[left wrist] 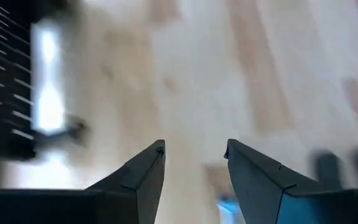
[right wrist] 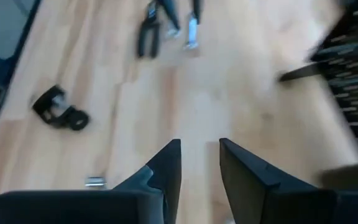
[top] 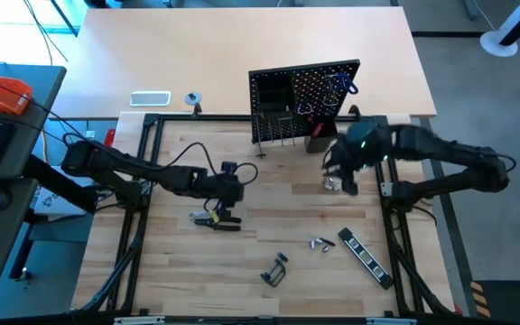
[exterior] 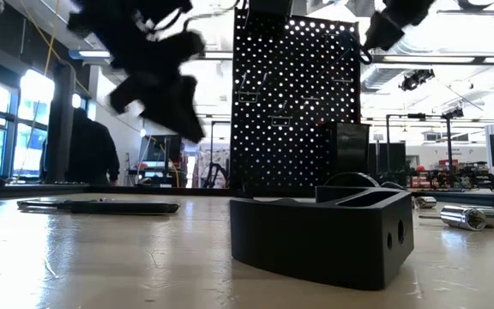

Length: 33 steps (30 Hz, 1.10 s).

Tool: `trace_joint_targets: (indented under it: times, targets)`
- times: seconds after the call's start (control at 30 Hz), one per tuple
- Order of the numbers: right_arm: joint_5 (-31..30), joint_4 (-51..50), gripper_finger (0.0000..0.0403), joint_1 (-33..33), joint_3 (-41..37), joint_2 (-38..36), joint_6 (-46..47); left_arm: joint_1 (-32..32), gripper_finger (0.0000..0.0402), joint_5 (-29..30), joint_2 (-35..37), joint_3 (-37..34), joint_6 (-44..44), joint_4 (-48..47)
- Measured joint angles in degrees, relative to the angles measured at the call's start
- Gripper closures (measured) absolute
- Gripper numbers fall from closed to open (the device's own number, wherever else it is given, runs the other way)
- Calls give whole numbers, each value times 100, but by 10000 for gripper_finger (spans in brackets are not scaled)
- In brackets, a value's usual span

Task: Hang tools onto peg board
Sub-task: Hang the black crimping pliers on the peg board

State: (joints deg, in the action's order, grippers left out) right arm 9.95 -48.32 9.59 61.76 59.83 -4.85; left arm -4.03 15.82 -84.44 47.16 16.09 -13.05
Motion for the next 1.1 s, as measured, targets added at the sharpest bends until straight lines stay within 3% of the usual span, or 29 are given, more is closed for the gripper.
trace_joint_targets:
  times: [0.3, 0.43, 0.77, 1.1]
  targets:
    - [-108, 2634, 299, -1182, -1978, 4, 755, -372, 236, -1094, 0, -816, -1044, 198]
    - [-442, 3574, 299, -1564, -2532, 1, 994, -794, 236, -1005, 0, -822, -1148, 191]
    - [-1255, 4661, 299, -2231, -3272, 4, 1542, -1036, 236, -179, 0, -822, -1446, 108]
    - [-1802, 4736, 299, -2696, -3275, 26, 1790, -627, 236, -1160, -380, -822, -1411, 241]
